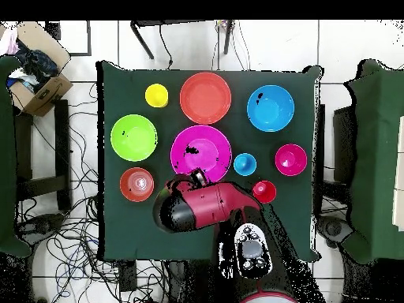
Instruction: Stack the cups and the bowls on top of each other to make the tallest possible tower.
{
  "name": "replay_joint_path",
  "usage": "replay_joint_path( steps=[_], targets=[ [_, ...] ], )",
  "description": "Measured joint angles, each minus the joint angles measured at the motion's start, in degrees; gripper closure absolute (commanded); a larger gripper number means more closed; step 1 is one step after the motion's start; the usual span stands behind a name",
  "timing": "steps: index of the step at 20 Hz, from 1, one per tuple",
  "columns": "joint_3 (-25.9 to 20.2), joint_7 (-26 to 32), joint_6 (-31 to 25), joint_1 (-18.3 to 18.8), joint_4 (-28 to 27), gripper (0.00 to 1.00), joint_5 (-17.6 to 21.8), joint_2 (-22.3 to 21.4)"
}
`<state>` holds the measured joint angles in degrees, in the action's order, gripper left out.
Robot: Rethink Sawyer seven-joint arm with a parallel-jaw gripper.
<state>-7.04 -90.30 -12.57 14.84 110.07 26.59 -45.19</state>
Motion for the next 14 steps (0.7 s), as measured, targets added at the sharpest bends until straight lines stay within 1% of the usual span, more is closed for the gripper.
replay_joint_path(
  steps=[10, 14],
  targets=[
    [-0.4, 0.0, 1.9, -0.2, -0.7, 0.00, 3.1, 2.3],
    [-0.4, 0.0, 3.6, -0.3, -1.3, 0.00, 5.0, 3.4]
  ],
)
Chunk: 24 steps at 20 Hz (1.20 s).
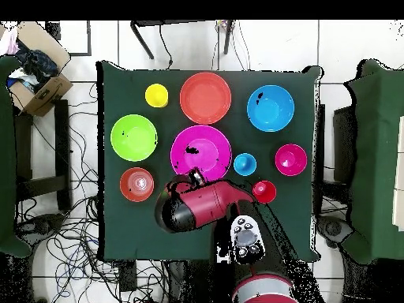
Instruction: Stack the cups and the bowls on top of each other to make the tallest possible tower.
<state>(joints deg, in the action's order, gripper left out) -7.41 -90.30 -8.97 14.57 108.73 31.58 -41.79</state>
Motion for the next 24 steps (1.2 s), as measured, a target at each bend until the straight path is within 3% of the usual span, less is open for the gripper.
replay_joint_path(
  steps=[9, 24],
  targets=[
    [0.4, 0.0, 5.6, -1.6, -2.1, 0.00, 3.0, 2.6],
    [4.4, 0.0, 13.2, -4.7, -5.2, 0.00, 3.9, 8.3]
  ],
)
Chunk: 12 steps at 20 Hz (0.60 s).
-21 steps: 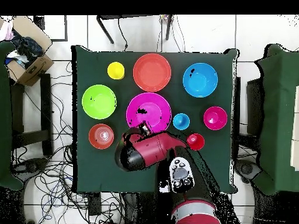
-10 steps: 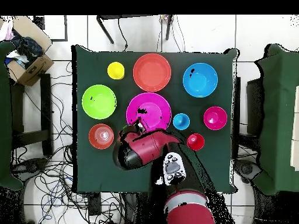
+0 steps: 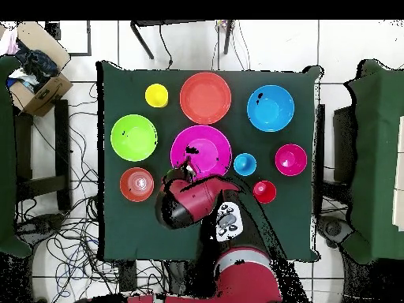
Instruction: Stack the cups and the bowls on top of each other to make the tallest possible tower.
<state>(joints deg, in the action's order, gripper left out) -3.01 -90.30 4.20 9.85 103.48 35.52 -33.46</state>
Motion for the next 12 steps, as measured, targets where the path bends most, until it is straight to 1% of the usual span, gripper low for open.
replay_joint_path(
  steps=[5, 12],
  targets=[
    [2.5, 0.0, 4.7, -0.5, -1.5, 0.00, 0.1, 3.6],
    [4.2, 0.0, 8.4, -0.5, -2.8, 0.00, 0.1, 7.3]
  ],
)
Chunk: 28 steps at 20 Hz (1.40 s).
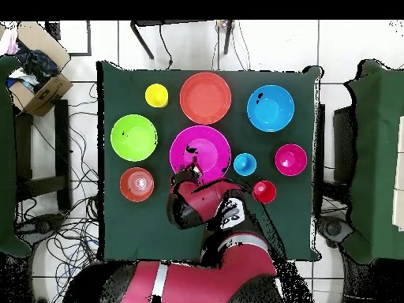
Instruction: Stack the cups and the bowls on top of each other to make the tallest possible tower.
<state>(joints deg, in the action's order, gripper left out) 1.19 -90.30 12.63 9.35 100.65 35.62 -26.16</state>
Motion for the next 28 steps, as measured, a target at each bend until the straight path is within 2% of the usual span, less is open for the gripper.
replay_joint_path(
  steps=[13, 19, 28],
  targets=[
    [0.5, 0.0, 0.4, 1.1, -0.1, 0.00, 0.0, 0.7],
    [-0.8, 0.0, -0.8, 2.6, 0.7, 0.00, 0.0, -2.1],
    [-1.8, 0.0, -1.3, 2.7, 1.3, 0.00, 0.1, -6.2]
  ],
)
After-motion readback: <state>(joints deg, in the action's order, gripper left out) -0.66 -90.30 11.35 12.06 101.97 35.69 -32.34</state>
